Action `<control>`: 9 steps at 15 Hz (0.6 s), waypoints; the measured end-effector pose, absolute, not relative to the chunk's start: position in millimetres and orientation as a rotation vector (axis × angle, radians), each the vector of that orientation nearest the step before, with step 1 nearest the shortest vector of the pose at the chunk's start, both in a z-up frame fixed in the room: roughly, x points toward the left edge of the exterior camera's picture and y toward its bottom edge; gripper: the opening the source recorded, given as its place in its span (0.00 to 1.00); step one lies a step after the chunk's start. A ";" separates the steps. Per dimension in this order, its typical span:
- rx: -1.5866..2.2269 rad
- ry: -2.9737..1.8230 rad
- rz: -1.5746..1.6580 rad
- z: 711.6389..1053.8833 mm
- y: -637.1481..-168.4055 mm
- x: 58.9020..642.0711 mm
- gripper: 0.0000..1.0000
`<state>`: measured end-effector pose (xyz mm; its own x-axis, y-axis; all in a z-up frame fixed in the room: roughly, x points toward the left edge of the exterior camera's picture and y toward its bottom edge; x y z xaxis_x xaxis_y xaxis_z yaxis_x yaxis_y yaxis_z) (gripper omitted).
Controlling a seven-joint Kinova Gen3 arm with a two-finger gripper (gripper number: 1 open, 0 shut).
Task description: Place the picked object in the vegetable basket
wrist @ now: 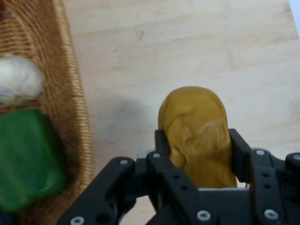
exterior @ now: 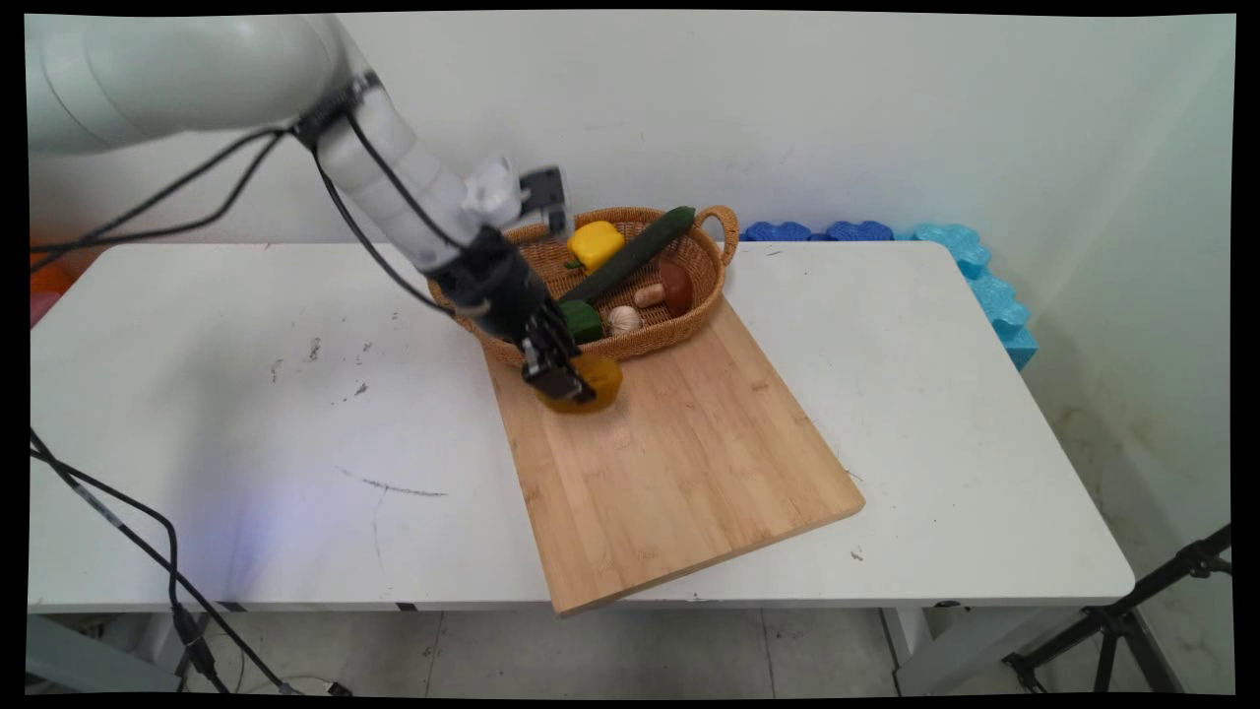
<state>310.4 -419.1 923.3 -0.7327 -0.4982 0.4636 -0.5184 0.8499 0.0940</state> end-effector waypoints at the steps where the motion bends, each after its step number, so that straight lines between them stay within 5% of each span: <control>1: 0.761 -2.529 0.065 935.1 -423.1 314.8 0.00; 9: 0.940 -2.460 0.245 996.8 -487.8 362.3 0.00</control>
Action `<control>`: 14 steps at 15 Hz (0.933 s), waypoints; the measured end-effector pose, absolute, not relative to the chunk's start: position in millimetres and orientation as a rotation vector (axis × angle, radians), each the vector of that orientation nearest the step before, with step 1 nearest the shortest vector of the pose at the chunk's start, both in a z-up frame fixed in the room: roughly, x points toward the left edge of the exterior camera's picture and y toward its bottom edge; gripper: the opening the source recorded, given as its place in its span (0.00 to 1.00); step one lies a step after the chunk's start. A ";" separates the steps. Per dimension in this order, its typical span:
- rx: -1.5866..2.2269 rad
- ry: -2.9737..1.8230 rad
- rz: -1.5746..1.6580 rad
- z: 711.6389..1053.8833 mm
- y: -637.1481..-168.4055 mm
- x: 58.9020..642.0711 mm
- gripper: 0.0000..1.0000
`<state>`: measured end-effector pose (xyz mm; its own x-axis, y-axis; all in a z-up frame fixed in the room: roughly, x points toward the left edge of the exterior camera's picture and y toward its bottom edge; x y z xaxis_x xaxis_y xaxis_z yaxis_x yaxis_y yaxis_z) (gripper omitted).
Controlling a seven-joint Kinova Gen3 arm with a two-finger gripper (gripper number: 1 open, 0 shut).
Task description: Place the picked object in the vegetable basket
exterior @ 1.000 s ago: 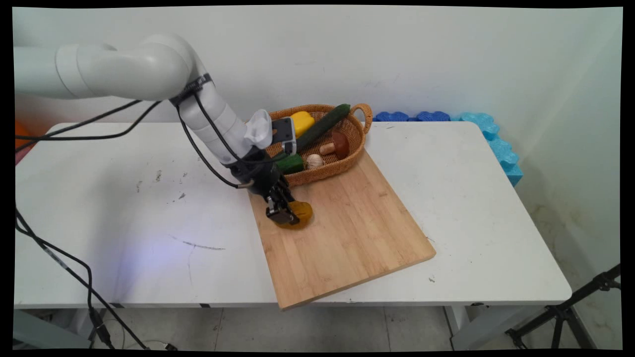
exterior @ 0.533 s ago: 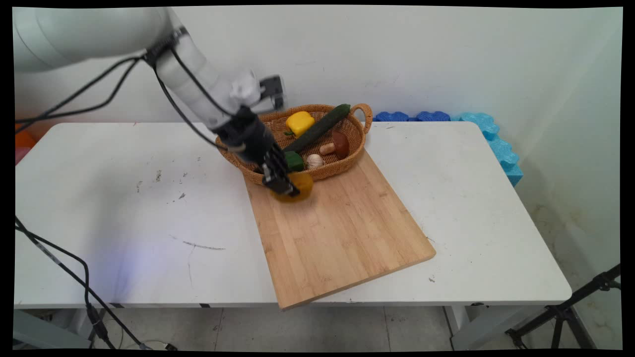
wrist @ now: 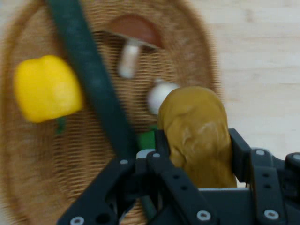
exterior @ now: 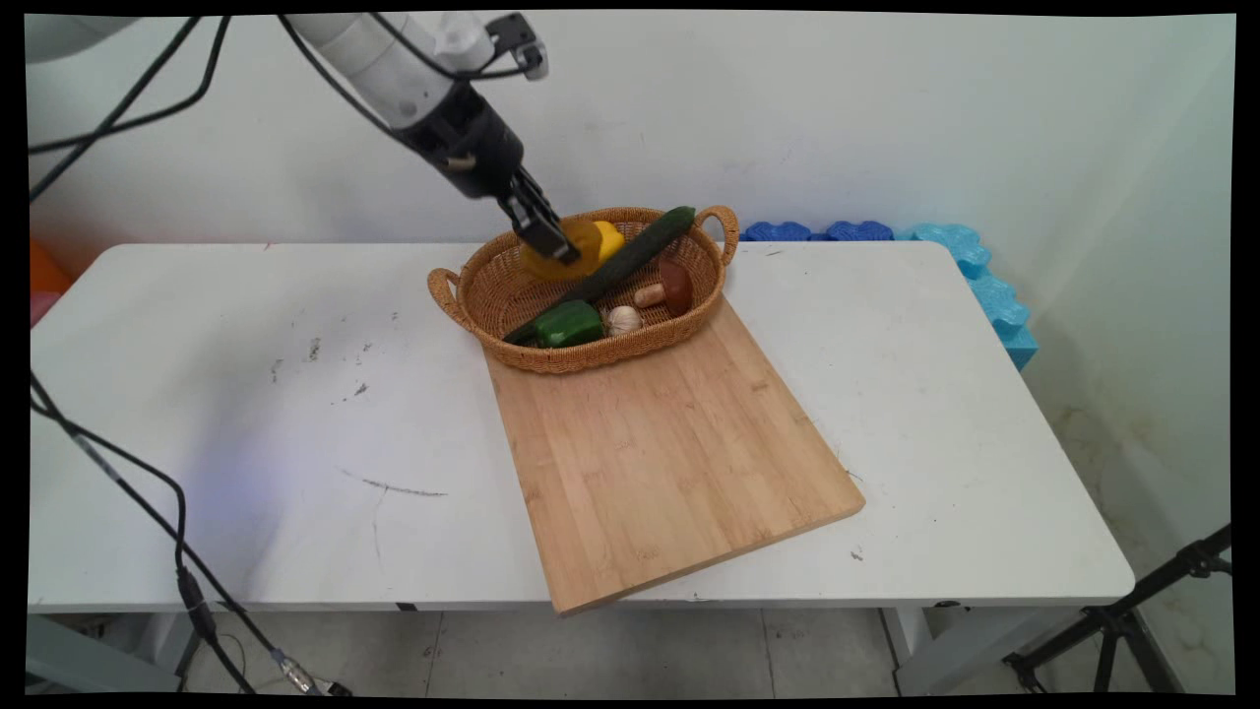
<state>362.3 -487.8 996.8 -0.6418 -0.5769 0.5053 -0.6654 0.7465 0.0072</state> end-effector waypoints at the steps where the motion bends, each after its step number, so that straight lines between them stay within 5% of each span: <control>1: 0.978 -2.457 0.267 997.8 -496.7 370.2 0.00; 14: 1.272 -2.442 0.329 926.8 -557.9 420.1 0.00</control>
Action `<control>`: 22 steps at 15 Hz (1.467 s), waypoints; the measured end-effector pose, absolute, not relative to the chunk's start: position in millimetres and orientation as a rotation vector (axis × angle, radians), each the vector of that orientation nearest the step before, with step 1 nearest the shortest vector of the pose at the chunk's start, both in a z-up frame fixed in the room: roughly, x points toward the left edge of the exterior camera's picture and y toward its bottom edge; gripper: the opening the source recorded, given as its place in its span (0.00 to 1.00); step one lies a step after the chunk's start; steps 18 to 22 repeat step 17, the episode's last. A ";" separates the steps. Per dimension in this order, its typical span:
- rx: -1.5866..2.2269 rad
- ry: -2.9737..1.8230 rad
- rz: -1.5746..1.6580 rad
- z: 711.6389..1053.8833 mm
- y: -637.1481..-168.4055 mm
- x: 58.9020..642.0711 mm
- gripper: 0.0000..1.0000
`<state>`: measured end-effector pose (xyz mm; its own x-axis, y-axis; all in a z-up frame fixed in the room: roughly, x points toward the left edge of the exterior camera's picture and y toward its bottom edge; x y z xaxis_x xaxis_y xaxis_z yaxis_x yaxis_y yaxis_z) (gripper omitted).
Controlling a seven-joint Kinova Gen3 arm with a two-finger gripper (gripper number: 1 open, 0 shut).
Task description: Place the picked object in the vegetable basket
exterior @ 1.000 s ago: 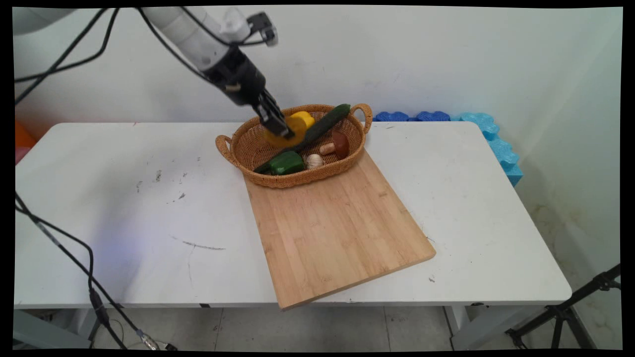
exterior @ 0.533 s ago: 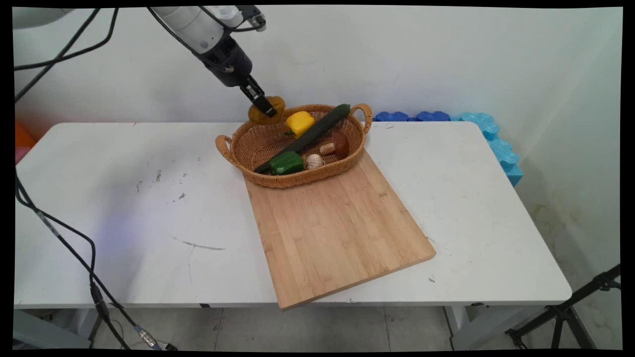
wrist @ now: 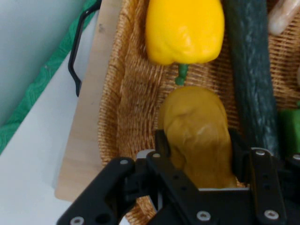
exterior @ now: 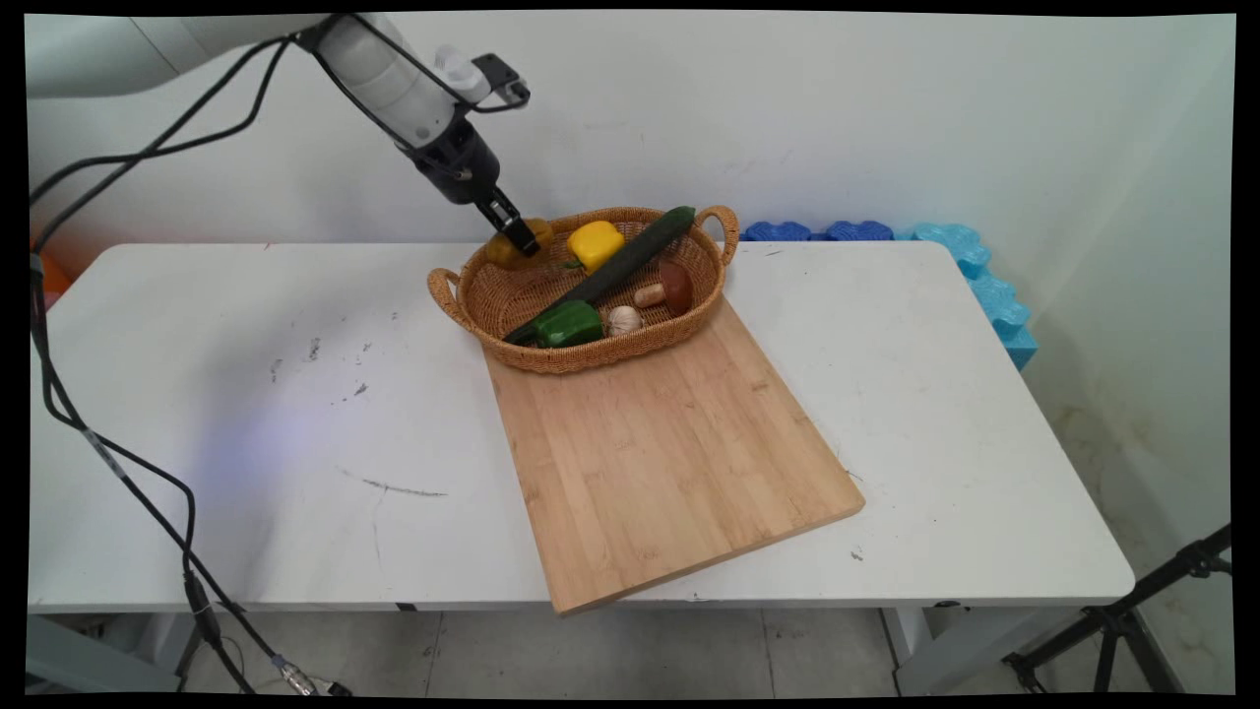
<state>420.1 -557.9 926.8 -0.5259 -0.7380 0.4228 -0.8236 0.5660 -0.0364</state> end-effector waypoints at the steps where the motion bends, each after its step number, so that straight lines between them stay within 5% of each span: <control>1: 1.283 -2.441 0.325 921.2 -560.0 421.2 0.00; 13: 1.332 -2.417 0.296 887.6 -569.1 426.6 0.00; 14: 1.332 -2.415 0.294 886.5 -568.7 426.5 1.00; 22: 1.322 -2.403 0.284 884.8 -566.8 425.1 1.00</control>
